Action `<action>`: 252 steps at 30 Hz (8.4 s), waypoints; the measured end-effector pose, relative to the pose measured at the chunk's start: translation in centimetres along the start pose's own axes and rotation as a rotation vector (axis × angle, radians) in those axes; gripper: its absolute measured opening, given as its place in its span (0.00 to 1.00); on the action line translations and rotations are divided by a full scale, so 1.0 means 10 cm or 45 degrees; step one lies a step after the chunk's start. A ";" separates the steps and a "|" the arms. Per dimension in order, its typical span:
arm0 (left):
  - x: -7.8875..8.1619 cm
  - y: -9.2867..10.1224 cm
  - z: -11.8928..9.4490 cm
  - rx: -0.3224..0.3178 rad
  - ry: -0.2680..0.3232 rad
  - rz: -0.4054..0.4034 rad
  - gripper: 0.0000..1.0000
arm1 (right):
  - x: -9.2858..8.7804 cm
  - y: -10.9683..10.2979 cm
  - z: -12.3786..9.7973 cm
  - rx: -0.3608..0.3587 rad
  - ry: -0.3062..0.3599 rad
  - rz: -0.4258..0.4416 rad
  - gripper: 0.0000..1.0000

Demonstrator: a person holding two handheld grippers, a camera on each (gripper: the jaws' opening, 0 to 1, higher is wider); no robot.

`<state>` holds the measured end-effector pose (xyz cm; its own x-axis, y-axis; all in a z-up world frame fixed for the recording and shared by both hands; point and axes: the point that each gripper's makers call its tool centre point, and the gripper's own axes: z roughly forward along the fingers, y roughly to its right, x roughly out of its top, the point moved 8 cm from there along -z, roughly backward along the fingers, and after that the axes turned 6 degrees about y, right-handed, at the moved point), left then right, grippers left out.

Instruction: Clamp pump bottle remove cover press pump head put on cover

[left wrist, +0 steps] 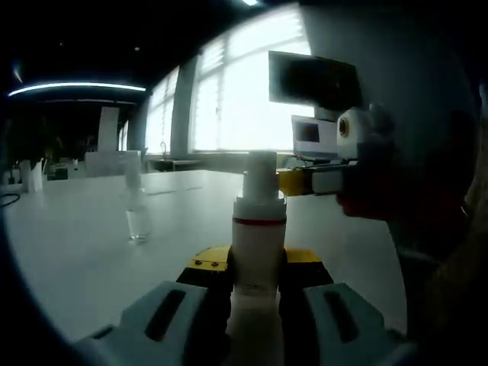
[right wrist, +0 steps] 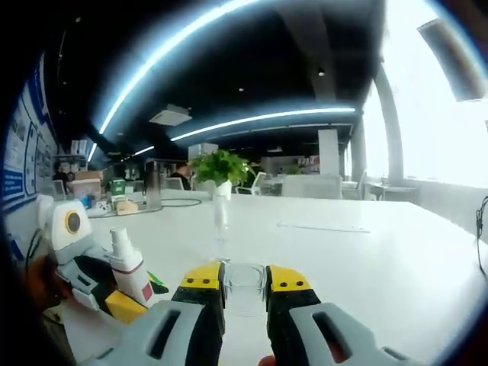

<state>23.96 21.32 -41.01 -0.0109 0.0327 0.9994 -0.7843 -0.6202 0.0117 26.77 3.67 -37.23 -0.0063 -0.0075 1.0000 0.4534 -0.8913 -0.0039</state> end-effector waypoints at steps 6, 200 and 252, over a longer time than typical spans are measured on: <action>0.00 0.01 0.00 0.001 0.000 0.002 0.14 | -0.11 0.06 0.05 -0.009 -0.041 -0.003 0.16; 0.00 0.02 -0.01 0.010 0.003 0.015 0.14 | -0.45 -0.06 -0.51 0.191 -0.053 0.019 0.00; -0.01 -0.04 -0.01 0.013 0.002 0.014 0.14 | 0.13 -0.18 -0.45 0.448 -0.248 -0.393 0.00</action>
<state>24.18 21.68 -41.14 -0.0206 0.0273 0.9994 -0.7778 -0.6285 0.0012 21.92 3.22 -35.99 -0.0364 0.3469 0.9372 0.7300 -0.6313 0.2620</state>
